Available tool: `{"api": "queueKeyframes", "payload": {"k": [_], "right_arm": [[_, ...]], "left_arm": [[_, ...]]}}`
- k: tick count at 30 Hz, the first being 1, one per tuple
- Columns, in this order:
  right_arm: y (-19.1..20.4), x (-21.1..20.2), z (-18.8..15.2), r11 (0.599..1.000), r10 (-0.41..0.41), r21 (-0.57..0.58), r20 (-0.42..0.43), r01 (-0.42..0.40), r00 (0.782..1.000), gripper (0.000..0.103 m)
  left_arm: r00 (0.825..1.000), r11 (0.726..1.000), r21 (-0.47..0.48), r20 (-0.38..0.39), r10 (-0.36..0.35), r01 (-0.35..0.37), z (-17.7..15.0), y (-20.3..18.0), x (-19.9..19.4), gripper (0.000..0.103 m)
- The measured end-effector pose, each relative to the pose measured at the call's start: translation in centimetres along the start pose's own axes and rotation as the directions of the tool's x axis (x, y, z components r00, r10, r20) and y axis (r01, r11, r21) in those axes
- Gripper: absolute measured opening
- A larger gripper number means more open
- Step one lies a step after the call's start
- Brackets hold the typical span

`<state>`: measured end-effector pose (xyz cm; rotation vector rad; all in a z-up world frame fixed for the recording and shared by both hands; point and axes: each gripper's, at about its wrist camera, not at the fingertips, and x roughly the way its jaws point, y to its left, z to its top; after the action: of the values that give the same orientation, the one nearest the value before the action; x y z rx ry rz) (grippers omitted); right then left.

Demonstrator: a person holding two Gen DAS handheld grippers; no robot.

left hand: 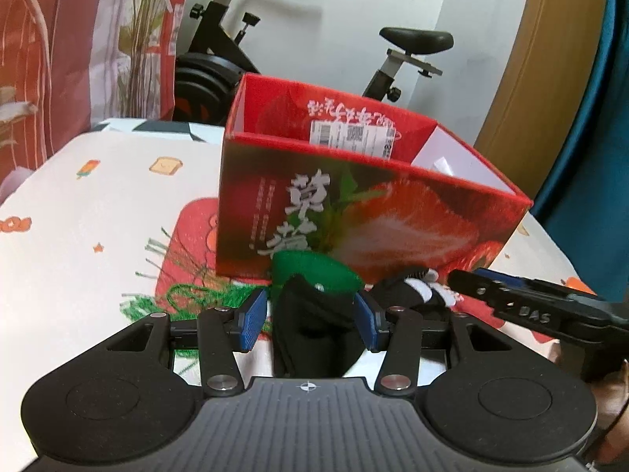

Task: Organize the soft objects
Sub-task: 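Lower the right gripper onto the black-and-white dotted gloves and grasp them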

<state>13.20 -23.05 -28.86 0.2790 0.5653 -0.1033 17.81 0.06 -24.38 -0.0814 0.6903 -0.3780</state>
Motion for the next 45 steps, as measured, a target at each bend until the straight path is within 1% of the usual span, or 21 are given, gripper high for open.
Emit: {"api": "queueKeyframes", "payload": {"k": [2,4,5,9,10,14,23,25,26,27,30,31,32,33,34,35,36,38,39,42,45], "right_arm": [[0.1,0.8,-0.7,1.000,-0.001,-0.007,-0.012,0.001,1.000,0.043],[0.2,1.6,-1.1,1.000,-0.008,-0.025,-0.017,0.007,1.000,0.045],[0.2,1.8,-1.4,0.999,-0.015,-0.037,-0.011,0.014,1.000,0.052],[0.1,2.5,-1.2,0.999,-0.023,-0.030,-0.028,0.022,0.999,0.063],[-0.1,2.8,-1.3,1.000,-0.014,-0.014,-0.047,0.013,0.999,0.063],[-0.6,3.2,-1.2,1.000,0.020,0.018,-0.071,-0.019,0.997,0.062],[-1.6,3.4,-1.3,0.995,0.081,0.065,-0.099,-0.075,0.992,0.062],[-1.4,3.4,-1.3,0.995,0.087,0.056,-0.101,-0.082,0.991,0.059],[-1.3,3.4,-1.3,0.994,0.098,0.048,-0.103,-0.093,0.990,0.053],[-1.2,3.4,-1.3,0.994,0.106,0.045,-0.103,-0.102,0.989,0.050],[-1.3,3.4,-1.3,0.991,0.128,0.057,-0.105,-0.122,0.986,0.046],[-1.5,3.4,-1.3,0.989,0.137,0.063,-0.105,-0.131,0.985,0.044],[-1.5,3.4,-1.3,0.987,0.152,0.065,-0.105,-0.146,0.983,0.037],[-1.4,3.3,-1.3,0.985,0.167,0.061,-0.103,-0.161,0.981,0.031],[-1.3,3.1,-1.4,0.985,0.171,0.050,-0.101,-0.167,0.980,0.028],[-1.0,3.0,-1.4,0.985,0.172,0.028,-0.097,-0.170,0.980,0.022],[-0.7,2.8,-1.4,0.985,0.172,0.010,-0.094,-0.171,0.981,0.019],[-0.2,2.6,-1.4,0.987,0.157,-0.020,-0.089,-0.159,0.984,0.016],[-0.2,2.6,-1.4,0.987,0.155,-0.022,-0.088,-0.157,0.984,0.014],[-0.4,2.4,-1.4,0.989,0.149,-0.007,-0.086,-0.150,0.985,0.010],[0.0,1.8,-1.4,0.991,0.129,-0.028,-0.070,-0.132,0.989,0.006]], "left_arm": [[1.000,1.000,-0.005,-0.014,0.000,0.000,-0.3,0.1,0.4,0.051],[1.000,1.000,-0.012,-0.023,0.000,-0.001,-0.7,0.1,0.6,0.051],[1.000,1.000,-0.015,-0.026,0.001,-0.002,-0.9,0.2,0.7,0.051],[0.999,1.000,-0.031,-0.041,0.001,-0.002,-1.1,0.4,1.2,0.051],[0.999,0.999,-0.038,-0.044,-0.002,0.000,-1.2,0.5,1.3,0.051],[0.999,0.999,-0.042,-0.054,-0.004,0.002,-1.5,0.4,1.7,0.051],[0.996,0.999,-0.048,-0.087,-0.018,0.014,-2.1,0.4,2.8,0.051],[0.996,0.999,-0.051,-0.089,-0.019,0.014,-2.3,0.4,2.9,0.051],[0.996,0.998,-0.055,-0.091,-0.021,0.016,-2.3,0.5,3.0,0.051],[0.996,0.998,-0.061,-0.091,-0.023,0.018,-2.4,0.5,3.0,0.051],[0.995,0.997,-0.077,-0.091,-0.030,0.023,-2.5,0.7,3.1,0.051],[0.995,0.996,-0.082,-0.091,-0.034,0.026,-2.5,0.8,3.1,0.048],[0.995,0.996,-0.084,-0.091,-0.037,0.029,-2.6,0.8,3.1,0.041],[0.995,0.996,-0.082,-0.089,-0.041,0.034,-2.6,0.8,3.0,0.039],[0.995,0.997,-0.075,-0.086,-0.044,0.037,-2.6,0.7,3.0,0.033],[0.996,0.997,-0.063,-0.080,-0.042,0.037,-2.5,0.5,2.8,0.024],[0.996,0.998,-0.049,-0.075,-0.044,0.040,-2.5,0.3,2.7,0.020],[0.996,0.998,-0.026,-0.068,-0.054,0.053,-2.4,0.0,2.5,0.012],[0.997,0.999,-0.014,-0.065,-0.052,0.051,-2.4,-0.1,2.4,0.010],[0.998,0.999,0.000,-0.057,-0.042,0.042,-2.2,-0.1,2.1,0.010],[0.998,0.999,0.005,-0.038,-0.046,0.046,-2.0,-0.1,1.4,0.009]]}}
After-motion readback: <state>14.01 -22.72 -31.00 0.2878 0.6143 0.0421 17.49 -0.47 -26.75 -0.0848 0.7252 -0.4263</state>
